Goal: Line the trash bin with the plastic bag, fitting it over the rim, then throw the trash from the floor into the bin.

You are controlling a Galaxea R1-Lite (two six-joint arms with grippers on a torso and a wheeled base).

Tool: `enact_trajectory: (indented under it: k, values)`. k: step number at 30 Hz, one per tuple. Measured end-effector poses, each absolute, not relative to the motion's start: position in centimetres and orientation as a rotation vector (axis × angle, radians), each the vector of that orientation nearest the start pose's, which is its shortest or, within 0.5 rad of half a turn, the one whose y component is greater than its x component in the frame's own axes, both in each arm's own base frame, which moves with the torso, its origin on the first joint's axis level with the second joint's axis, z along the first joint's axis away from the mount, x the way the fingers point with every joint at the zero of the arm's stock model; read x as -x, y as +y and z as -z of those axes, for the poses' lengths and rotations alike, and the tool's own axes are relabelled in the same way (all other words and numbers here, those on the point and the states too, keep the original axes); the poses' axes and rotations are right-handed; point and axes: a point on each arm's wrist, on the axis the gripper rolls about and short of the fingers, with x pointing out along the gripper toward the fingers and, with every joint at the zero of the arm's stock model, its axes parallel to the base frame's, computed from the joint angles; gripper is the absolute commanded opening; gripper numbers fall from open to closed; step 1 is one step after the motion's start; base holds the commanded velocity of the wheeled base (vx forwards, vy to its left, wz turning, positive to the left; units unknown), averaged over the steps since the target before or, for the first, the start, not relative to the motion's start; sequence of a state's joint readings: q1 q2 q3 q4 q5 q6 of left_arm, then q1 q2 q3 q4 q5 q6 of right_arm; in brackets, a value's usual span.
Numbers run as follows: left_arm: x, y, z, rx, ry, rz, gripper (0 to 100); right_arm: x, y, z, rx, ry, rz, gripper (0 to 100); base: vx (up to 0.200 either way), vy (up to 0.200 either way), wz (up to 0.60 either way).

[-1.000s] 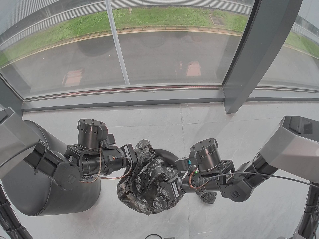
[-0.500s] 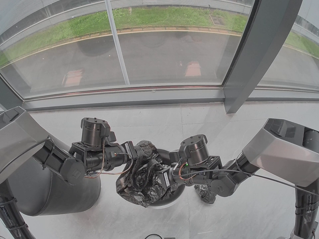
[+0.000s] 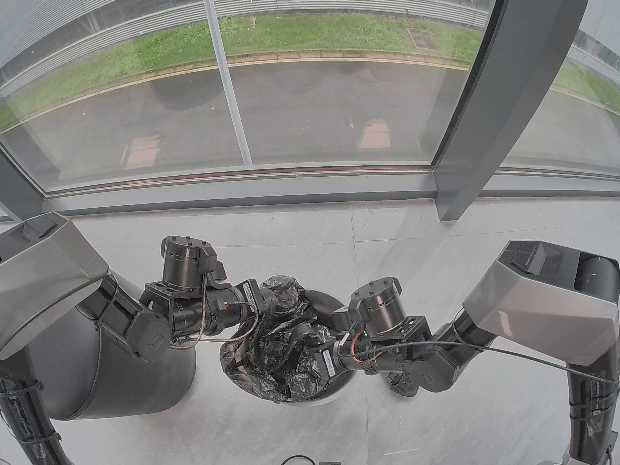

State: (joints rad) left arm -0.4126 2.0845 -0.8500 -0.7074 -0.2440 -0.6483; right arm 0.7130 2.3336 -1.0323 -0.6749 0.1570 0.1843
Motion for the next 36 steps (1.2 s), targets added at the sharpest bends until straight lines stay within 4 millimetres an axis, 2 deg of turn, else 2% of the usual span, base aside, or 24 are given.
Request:
enact_trajectory:
  k: [11, 18, 27, 36]
  values:
    - [-31.2, -16.1, -6.9, 0.687, 0.797, 0.415, 0, -26.9, 22.8, -0.8, 0.002, 0.687, -0.767, 0, 0.000, 0.000, 0.00]
    - [-30.7, -16.3, -6.6, 0.696, 0.786, 0.340, 0, -25.0, 21.1, -0.7, -0.009, 0.659, -0.763, 0, 0.000, 0.000, 0.00]
    - [-31.1, -16.3, -5.1, 0.692, 0.758, 0.314, 0, -24.7, 20.2, 0.3, -0.016, 0.648, -0.744, 0, 0.000, 0.000, 0.00]
    - [-31.5, -16.0, -4.3, 0.692, 0.739, 0.311, 0, -25.7, 18.5, 1.4, 0.006, 0.639, -0.664, 0, 0.000, 0.000, 0.00]
